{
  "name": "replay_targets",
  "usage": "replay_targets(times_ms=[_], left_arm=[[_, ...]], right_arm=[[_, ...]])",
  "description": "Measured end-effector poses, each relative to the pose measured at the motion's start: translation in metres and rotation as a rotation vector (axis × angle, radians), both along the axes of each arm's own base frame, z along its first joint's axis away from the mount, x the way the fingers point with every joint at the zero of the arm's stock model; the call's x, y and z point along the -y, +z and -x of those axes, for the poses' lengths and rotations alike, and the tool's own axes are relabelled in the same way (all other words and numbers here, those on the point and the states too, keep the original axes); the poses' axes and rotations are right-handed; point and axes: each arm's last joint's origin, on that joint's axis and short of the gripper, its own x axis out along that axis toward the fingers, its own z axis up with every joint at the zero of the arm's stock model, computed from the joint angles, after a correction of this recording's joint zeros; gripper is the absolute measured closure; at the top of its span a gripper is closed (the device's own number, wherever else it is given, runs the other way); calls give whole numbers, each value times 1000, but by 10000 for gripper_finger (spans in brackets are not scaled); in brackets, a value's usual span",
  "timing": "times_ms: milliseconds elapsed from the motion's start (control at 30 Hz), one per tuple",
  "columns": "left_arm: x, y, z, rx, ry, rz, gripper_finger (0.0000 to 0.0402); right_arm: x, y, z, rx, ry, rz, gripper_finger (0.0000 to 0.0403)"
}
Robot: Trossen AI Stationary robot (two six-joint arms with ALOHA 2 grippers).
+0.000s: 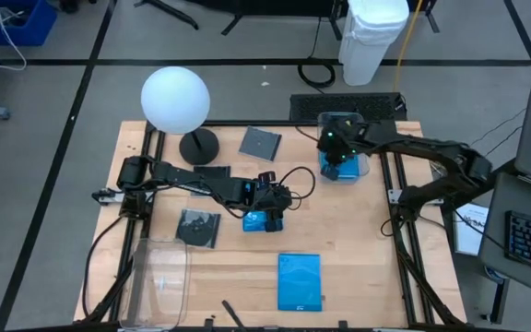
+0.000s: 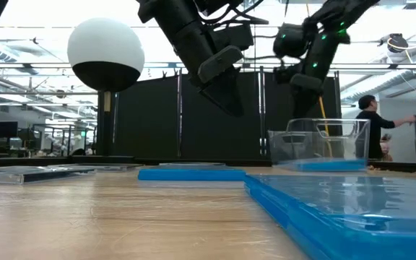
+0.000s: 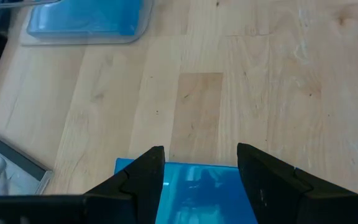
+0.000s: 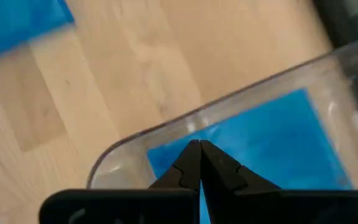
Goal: Pick & place jewel cases by type
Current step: Put the top blue CD case into the top transparent bin
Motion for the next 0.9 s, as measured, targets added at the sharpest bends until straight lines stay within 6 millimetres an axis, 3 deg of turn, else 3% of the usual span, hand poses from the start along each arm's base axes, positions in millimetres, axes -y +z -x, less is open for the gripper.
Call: replay_targets(times_ms=[100, 333, 533, 667, 900], left_arm=[[0, 0, 0, -1, 11, 20, 195], [6, 4, 9, -77, -117, 111, 195], [22, 19, 40, -241, -83, 73, 195], [31, 23, 54, -293, 42, 7, 195], [35, -5, 72, -366, 161, -32, 195]], right_arm=[[-13, 24, 4, 112, 41, 60, 403], [-66, 52, 18, 387, 274, -5, 403], [-102, 29, 32, 701, 426, 6, 403], [-115, -3, 38, 852, 484, 9, 403], [-131, -43, 48, 989, 638, 0, 403]])
